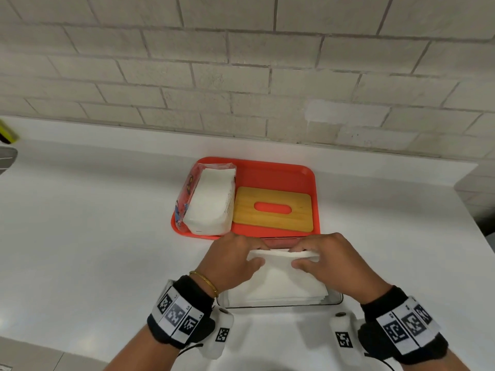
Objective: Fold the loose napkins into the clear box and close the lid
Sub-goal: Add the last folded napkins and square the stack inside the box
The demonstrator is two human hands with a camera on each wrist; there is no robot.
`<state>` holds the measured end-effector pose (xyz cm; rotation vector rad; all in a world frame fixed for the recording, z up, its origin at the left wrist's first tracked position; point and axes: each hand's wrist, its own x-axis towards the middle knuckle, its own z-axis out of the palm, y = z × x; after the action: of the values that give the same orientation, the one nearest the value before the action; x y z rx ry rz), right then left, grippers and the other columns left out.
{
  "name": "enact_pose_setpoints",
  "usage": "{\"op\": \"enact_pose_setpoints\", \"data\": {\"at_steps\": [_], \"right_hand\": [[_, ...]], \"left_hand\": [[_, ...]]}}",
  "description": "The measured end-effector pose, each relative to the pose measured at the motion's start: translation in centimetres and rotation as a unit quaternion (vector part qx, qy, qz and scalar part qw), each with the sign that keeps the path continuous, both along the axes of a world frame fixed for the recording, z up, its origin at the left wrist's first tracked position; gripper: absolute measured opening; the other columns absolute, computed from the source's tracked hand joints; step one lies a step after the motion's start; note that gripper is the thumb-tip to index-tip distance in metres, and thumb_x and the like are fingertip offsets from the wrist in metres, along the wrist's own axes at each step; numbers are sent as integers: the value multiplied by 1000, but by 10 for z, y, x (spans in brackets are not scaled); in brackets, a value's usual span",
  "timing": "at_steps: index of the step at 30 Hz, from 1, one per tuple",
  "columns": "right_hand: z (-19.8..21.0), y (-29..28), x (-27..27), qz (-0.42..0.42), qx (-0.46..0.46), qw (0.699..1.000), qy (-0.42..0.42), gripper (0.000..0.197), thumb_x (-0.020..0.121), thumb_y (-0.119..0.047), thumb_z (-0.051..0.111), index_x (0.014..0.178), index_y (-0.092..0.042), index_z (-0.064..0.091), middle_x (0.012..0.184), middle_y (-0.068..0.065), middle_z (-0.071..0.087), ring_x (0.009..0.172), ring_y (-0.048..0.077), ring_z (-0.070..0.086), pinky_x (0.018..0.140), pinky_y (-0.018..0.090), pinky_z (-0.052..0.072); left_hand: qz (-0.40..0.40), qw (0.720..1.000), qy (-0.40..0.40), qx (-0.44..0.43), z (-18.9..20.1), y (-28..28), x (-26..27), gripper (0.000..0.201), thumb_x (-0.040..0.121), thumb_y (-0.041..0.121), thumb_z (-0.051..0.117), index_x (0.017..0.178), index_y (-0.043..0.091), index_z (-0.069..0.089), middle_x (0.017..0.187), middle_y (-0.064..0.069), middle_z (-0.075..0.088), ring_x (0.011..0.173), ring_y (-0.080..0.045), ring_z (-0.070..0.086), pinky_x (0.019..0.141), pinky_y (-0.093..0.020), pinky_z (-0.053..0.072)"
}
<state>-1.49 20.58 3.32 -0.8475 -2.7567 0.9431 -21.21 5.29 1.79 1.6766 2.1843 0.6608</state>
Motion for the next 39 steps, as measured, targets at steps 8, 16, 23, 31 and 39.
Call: {"op": "enact_pose_setpoints", "data": {"at_steps": [8, 16, 23, 31, 39], "right_hand": [[-6, 12, 15, -10, -70, 997, -13, 27, 87, -27, 82, 113, -35, 78, 110, -23, 74, 94, -6, 70, 89, 23, 57], [3, 22, 23, -78, -121, 989, 23, 21, 89, -32, 80, 106, -43, 75, 96, -15, 78, 85, 13, 75, 83, 33, 61], [-15, 20, 10, -75, -59, 993, -67, 29, 95, -19, 74, 122, -29, 70, 79, -15, 56, 65, 1, 55, 64, 8, 43], [-22, 23, 1, -74, -33, 989, -120, 33, 100, -13, 65, 127, -30, 66, 116, 12, 64, 96, 18, 61, 82, 26, 51], [-15, 12, -9, -58, 61, 980, -181, 37, 100, -18, 65, 135, -26, 62, 128, 5, 64, 115, 22, 63, 86, 28, 50]], "left_hand": [[7, 998, -18, -56, -6, -2, -6, 35, 84, 36, 79, 118, 35, 74, 110, 16, 76, 100, -6, 68, 90, -30, 56], [67, 988, -138, -31, 7, -10, -22, 33, 85, 36, 83, 116, 30, 75, 108, 23, 73, 99, 1, 67, 89, -16, 51], [139, 974, -157, -87, -10, -9, -21, 51, 77, 30, 90, 116, 31, 58, 114, 8, 67, 97, -17, 71, 71, -9, 48], [165, 970, -161, -83, -11, -6, -15, 51, 74, 24, 92, 110, 26, 56, 96, 0, 67, 67, -16, 63, 54, -12, 50], [156, 978, -96, -97, -13, -6, -6, 49, 77, 30, 90, 113, 29, 56, 109, 6, 61, 86, -8, 58, 72, -16, 46]]}}
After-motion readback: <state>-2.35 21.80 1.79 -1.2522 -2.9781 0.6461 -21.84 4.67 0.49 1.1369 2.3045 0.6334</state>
